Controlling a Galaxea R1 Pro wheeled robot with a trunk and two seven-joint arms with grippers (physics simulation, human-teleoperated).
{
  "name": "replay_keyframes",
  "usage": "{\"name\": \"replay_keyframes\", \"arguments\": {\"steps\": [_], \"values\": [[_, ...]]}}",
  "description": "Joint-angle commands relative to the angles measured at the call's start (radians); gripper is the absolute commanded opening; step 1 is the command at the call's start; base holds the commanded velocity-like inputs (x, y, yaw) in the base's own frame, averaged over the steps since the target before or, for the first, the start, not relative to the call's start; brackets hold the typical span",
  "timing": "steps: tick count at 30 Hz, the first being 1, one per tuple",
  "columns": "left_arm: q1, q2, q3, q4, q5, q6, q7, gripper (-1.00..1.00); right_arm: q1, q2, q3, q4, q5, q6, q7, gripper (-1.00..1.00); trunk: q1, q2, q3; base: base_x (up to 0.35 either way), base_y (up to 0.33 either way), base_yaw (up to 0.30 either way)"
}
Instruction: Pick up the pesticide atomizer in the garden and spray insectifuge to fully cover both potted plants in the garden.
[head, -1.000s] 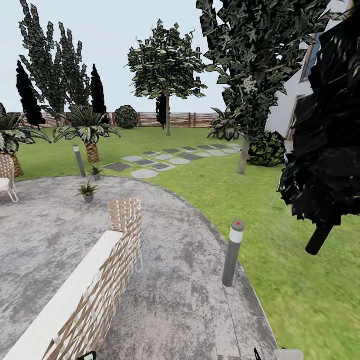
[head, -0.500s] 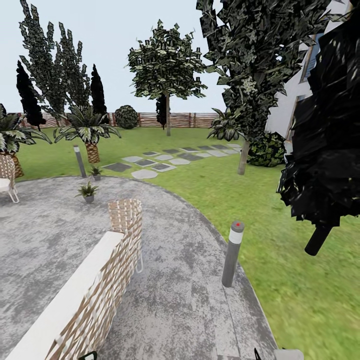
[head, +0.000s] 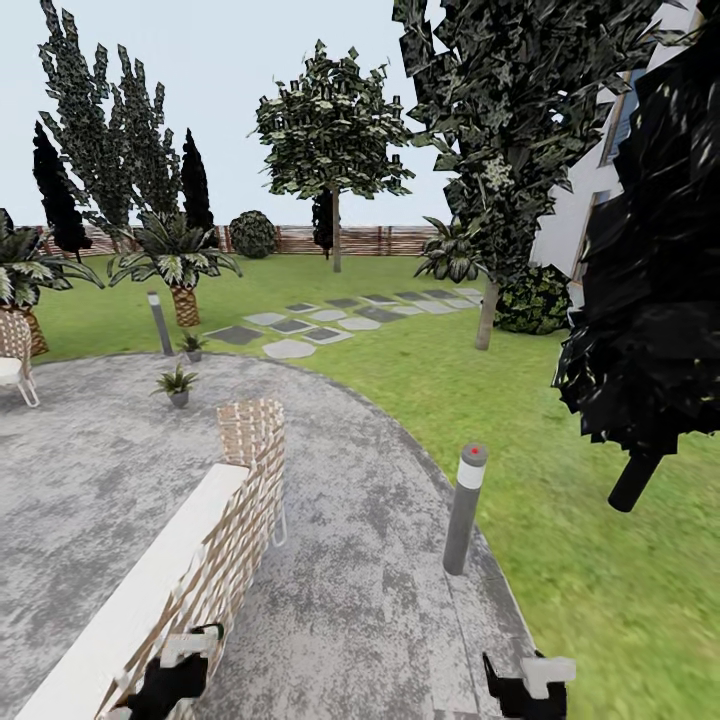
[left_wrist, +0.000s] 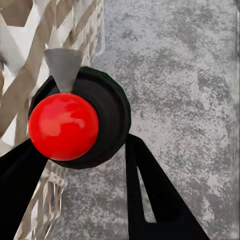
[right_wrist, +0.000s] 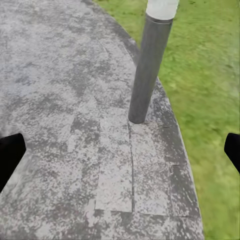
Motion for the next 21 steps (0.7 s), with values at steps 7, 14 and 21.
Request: {"name": "replay_keyframes", "arguments": {"steps": [7, 14, 21], "values": [[-0.178, -0.038, 0.008, -0.077, -0.010, 0.182, -0.005, -1.00, -0.020, 0.078, -0.001, -0.278, 0.002, 0.222, -0.004, 1.00, -0.027, 0.048, 0.020, 0.000, 0.000, 0.000], [-0.343, -0.078, 0.007, -0.122, -0.010, 0.336, 0.002, -1.00, -0.126, 0.151, -0.001, -0.554, 0.000, 0.518, -0.007, 1.00, -0.053, 0.097, 0.042, 0.000, 0.000, 0.000], [-0.478, -0.096, -0.008, -0.127, -0.012, 0.444, -0.004, -1.00, -0.351, 0.223, 0.009, -0.618, -0.001, 0.744, -0.007, 1.00, -0.080, 0.146, 0.064, 0.000, 0.000, 0.000]]}}
